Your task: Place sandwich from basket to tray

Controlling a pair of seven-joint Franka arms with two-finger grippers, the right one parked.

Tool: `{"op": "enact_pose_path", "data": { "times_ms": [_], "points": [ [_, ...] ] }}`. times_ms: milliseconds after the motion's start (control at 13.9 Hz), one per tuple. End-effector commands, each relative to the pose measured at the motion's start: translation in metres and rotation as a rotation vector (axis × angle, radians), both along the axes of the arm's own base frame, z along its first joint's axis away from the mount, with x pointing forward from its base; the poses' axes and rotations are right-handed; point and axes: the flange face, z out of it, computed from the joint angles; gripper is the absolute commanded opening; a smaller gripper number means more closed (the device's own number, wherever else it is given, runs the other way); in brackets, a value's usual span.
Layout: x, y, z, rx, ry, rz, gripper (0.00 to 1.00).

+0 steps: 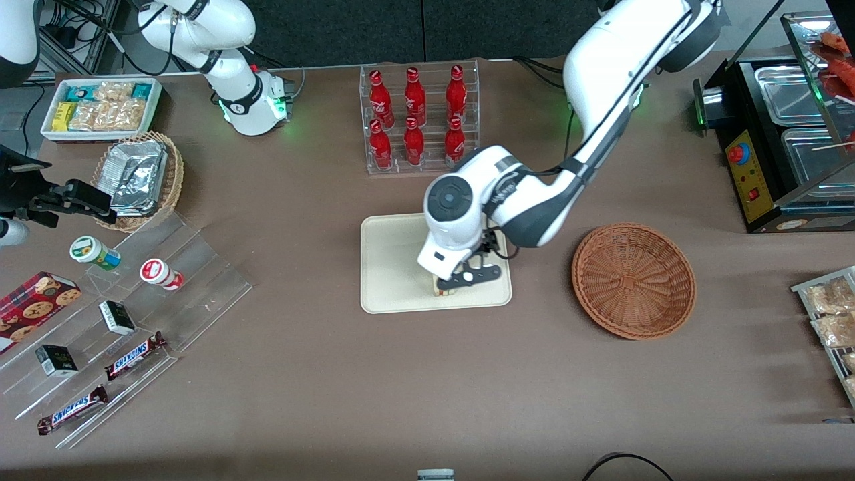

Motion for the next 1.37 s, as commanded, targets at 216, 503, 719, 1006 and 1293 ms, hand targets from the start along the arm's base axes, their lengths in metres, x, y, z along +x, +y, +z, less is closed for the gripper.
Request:
{"op": "enact_pose_path", "data": {
  "times_ms": [216,503,719,1006,1293],
  "points": [
    [0.043,0.093,0.03,-0.037,0.036,0.069,1.0],
    [0.058,0.169,0.047,-0.081,0.069,0.048,1.0],
    [0.057,0.222,0.057,-0.104,0.114,-0.052,1.0],
    [0.046,0.263,0.099,-0.133,0.151,-0.135,1.0],
    [0.025,0.304,0.14,-0.14,0.195,-0.198,1.0]
  ]
}}
